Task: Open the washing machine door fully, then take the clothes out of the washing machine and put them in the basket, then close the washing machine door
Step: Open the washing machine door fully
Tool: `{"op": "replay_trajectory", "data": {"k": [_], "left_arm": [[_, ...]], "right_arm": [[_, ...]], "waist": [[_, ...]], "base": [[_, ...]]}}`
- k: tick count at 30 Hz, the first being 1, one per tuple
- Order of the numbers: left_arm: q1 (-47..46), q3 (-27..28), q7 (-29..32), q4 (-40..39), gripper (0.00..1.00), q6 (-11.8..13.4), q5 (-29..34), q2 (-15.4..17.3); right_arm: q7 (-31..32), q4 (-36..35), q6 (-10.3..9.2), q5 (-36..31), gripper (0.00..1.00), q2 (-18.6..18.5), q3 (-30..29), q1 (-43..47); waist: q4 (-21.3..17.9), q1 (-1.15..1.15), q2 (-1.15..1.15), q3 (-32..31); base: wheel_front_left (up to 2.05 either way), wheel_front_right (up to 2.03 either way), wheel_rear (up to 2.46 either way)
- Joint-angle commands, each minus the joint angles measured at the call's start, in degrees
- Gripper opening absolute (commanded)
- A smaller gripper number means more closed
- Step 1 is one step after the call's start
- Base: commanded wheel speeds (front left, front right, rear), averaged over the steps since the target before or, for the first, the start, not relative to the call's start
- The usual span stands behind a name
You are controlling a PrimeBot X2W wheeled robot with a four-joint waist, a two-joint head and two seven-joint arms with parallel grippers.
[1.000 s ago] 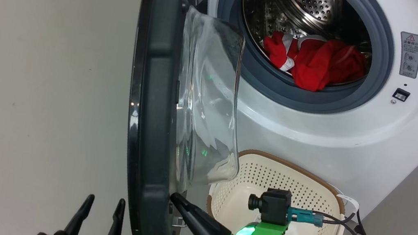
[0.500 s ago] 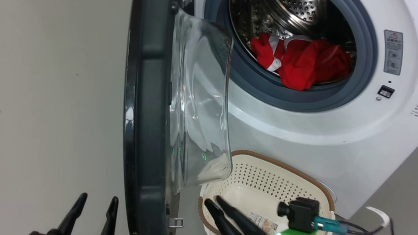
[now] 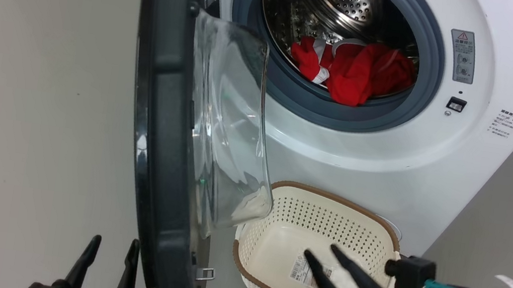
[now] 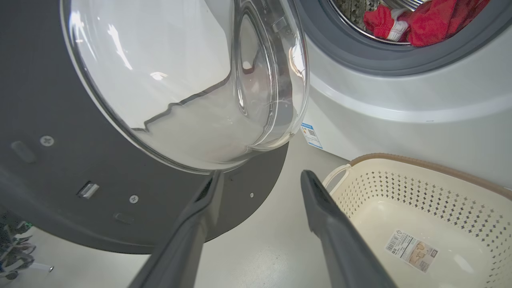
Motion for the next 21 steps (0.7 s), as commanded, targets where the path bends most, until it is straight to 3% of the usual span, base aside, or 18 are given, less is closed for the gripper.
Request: {"op": "replay_trajectory", "data": {"k": [1, 14, 21], "left_arm": [[-1.04, 1.92, -0.69, -1.13, 1.00, -0.14, 0.13, 0.48], [-1.31, 1.75, -0.69, -1.02, 1.00, -0.04, -0.07, 0.48], [-1.35, 1.63, -0.69, -1.35, 1.00, 0.04, -0.15, 0.48]], "right_arm": [[-0.37, -0.60, 0.43, -2.55, 1.00, 0.70, -1.70, 0.69], [-0.37, -3.84, 0.43, -29.47, 1.00, 5.88, -19.57, 5.18], [-0.37, -7.96, 0.43, -38.57, 1.00, 8.45, -25.89, 7.68]], "waist": [[-0.14, 0.00, 0.00, 0.16], [-0.01, 0.00, 0.00, 0.25], [0.05, 0.00, 0.00, 0.32]], "base": [[0.00, 0.00, 0.00], [0.00, 0.00, 0.00], [0.00, 0.00, 0.00]]}}
